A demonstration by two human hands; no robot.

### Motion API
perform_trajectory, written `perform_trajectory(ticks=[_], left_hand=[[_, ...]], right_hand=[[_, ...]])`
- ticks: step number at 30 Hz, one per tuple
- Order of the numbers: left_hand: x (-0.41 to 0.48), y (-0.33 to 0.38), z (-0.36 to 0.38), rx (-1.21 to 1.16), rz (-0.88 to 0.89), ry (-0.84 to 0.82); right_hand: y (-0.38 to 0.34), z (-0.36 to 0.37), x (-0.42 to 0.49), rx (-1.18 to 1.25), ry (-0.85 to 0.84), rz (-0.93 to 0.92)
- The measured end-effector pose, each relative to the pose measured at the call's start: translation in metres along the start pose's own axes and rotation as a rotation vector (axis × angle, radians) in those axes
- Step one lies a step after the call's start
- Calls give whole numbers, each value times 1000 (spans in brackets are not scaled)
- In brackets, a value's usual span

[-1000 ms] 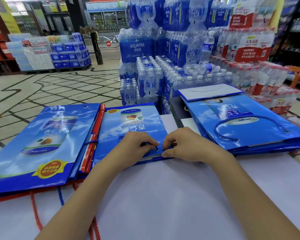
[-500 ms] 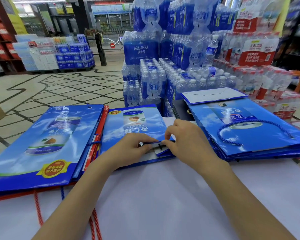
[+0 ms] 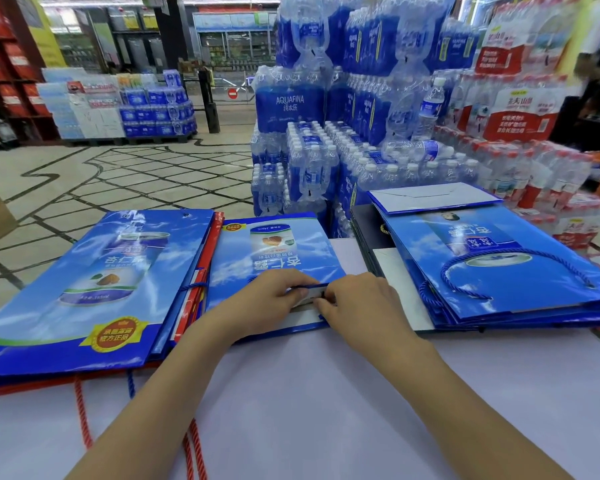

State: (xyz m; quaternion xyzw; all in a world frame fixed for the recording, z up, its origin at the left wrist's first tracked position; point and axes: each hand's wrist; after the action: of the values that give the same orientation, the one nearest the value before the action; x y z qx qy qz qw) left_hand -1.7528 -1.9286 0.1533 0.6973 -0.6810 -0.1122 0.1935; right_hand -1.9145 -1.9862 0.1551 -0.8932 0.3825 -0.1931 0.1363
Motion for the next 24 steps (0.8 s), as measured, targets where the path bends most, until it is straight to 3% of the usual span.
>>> perform_trajectory(ticks=[10, 15, 24], left_hand=[[4, 4, 0, 60, -15, -45], [6, 1, 0, 22, -62, -69], [1, 1, -5, -106, -106, -88]], right_hand=[[-2, -7, 1, -96, -127, -157], [2, -4, 2, -33, -135, -175], [17, -7, 3, 93, 198, -175]])
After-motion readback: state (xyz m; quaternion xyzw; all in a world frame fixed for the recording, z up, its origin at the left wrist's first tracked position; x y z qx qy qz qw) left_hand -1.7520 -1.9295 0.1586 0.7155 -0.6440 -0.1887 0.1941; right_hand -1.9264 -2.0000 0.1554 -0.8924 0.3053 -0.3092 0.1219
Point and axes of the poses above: each hand's wrist, its own x-axis towards the middle knuckle, its own z-axis out of the palm, y = z × x, and after that the axes turned 14 degrees about x, right-handed
